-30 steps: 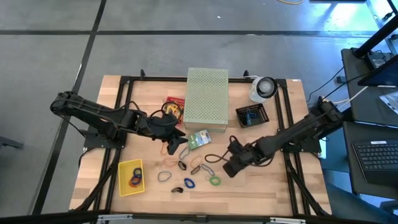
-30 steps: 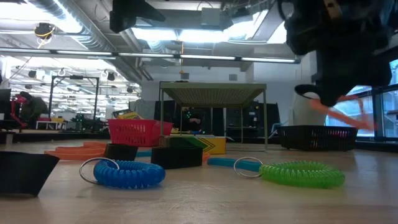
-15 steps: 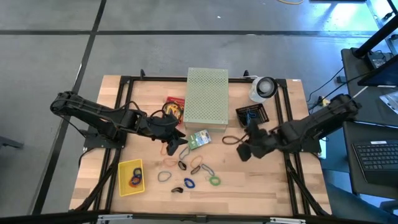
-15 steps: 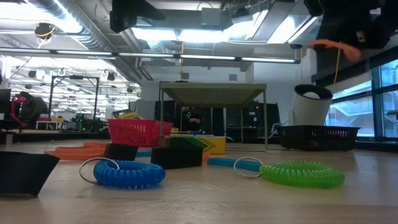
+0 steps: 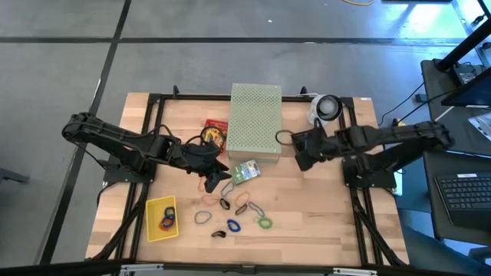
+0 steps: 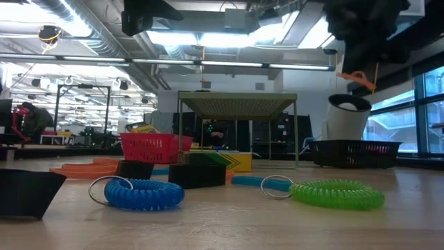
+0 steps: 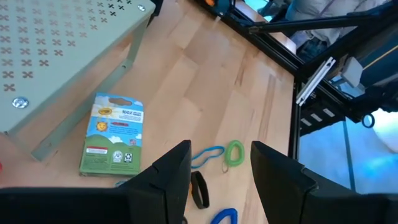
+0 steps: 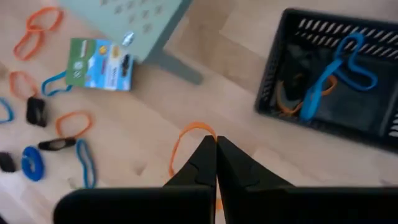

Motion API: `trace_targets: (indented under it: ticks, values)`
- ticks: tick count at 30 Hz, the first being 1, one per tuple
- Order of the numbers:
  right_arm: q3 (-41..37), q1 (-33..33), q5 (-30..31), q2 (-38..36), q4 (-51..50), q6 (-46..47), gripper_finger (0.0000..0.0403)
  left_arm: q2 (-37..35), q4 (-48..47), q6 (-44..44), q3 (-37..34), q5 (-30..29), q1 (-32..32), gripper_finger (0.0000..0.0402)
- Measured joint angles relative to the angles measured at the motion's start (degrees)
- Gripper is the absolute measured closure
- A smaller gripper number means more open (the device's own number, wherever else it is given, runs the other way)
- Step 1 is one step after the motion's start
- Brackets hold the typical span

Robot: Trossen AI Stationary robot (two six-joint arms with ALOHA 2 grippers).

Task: Pick & Place Office Desk Supplies
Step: Put the orange rubber band into the black bin

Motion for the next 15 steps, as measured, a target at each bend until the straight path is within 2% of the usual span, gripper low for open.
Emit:
trace_targets:
  ticks: [8, 15]
  values:
    - [0.02, -13.32, -5.11, 0.42, -0.7, -7.86, 0.0403, 0.0, 0.69, 4.4, 0.0, -1.26, 0.4, 0.024]
    - [0.04, -22.21, -9.93, 1.63, -0.85, -11.91, 0.0403, 0.0, 3.34, 12.55, 0.0, -1.19, 1.62, 0.024]
